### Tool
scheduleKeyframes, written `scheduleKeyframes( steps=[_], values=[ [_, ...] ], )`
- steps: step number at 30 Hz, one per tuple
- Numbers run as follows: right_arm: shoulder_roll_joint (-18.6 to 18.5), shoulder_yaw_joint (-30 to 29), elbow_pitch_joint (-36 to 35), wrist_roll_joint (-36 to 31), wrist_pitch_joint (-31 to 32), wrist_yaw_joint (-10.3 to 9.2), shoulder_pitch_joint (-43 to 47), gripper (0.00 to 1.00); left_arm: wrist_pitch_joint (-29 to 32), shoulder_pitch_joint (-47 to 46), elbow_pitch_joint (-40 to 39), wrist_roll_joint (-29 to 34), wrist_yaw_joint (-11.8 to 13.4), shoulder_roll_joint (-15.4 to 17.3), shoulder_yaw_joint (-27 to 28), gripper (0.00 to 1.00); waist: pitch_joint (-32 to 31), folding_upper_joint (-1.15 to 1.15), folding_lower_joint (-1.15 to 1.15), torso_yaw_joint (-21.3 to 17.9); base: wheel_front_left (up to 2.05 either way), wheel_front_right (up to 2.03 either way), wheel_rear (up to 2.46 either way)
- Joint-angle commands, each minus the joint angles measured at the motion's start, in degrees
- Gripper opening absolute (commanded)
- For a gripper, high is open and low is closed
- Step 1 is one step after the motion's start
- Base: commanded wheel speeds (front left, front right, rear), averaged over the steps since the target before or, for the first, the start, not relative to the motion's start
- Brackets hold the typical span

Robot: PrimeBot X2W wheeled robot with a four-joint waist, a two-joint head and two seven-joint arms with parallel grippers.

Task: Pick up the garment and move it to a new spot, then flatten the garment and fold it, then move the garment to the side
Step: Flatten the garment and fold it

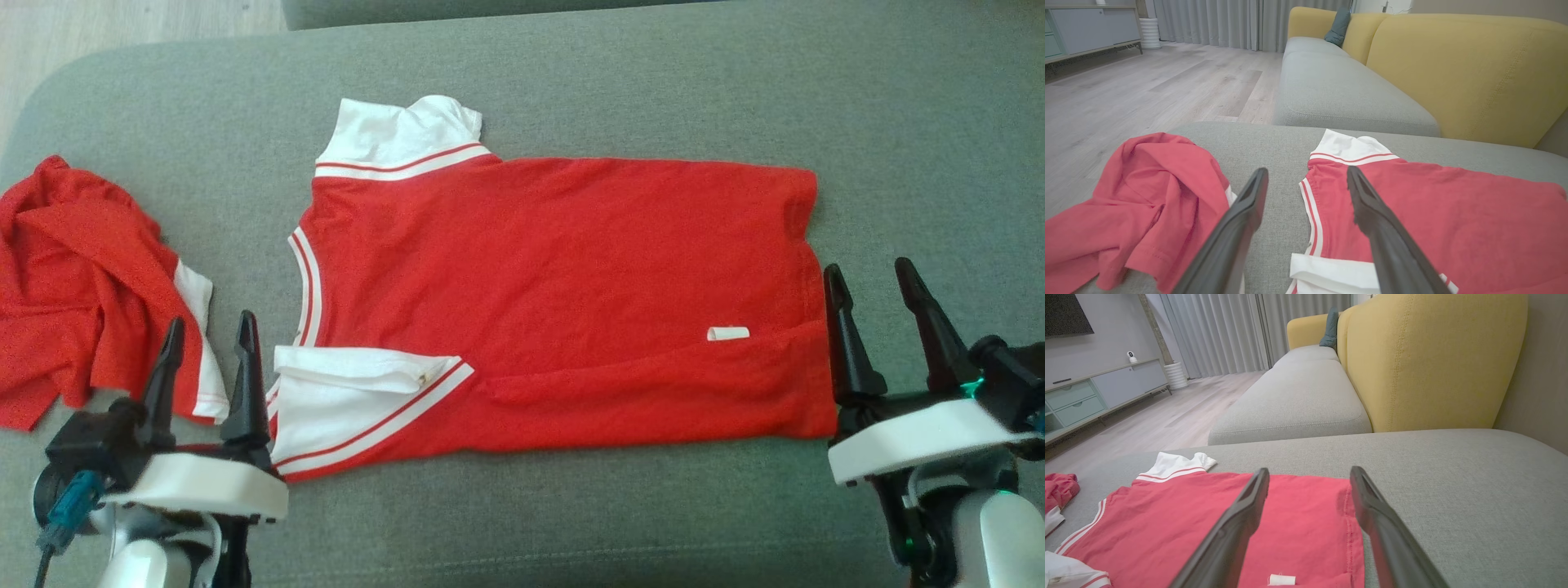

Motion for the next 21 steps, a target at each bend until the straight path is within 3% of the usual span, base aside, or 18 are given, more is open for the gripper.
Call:
scheduleKeyframes(
  steps=[1,12,21],
  values=[
    [-0.5,1.4,-2.4,-0.4,-0.4,-0.05,-1.9,1.00,0.2,-2.5,-2.3,0.4,0.5,0.9,1.7,1.00,0.0,0.00,0.00,0.1,0.00,0.00,0.00],
    [-0.5,0.7,-3.3,-0.3,-0.3,-0.05,-2.5,1.00,1.2,-4.1,-1.7,0.1,0.6,1.1,0.9,1.00,1.7,0.00,0.00,0.6,0.00,0.00,0.00],
    [-0.5,1.5,-4.3,-0.6,0.0,-0.05,-5.3,1.00,3.2,-21.0,6.9,-2.4,-4.9,0.3,-1.9,1.00,8.8,0.00,0.00,0.2,0.00,0.00,0.00]
  ],
)
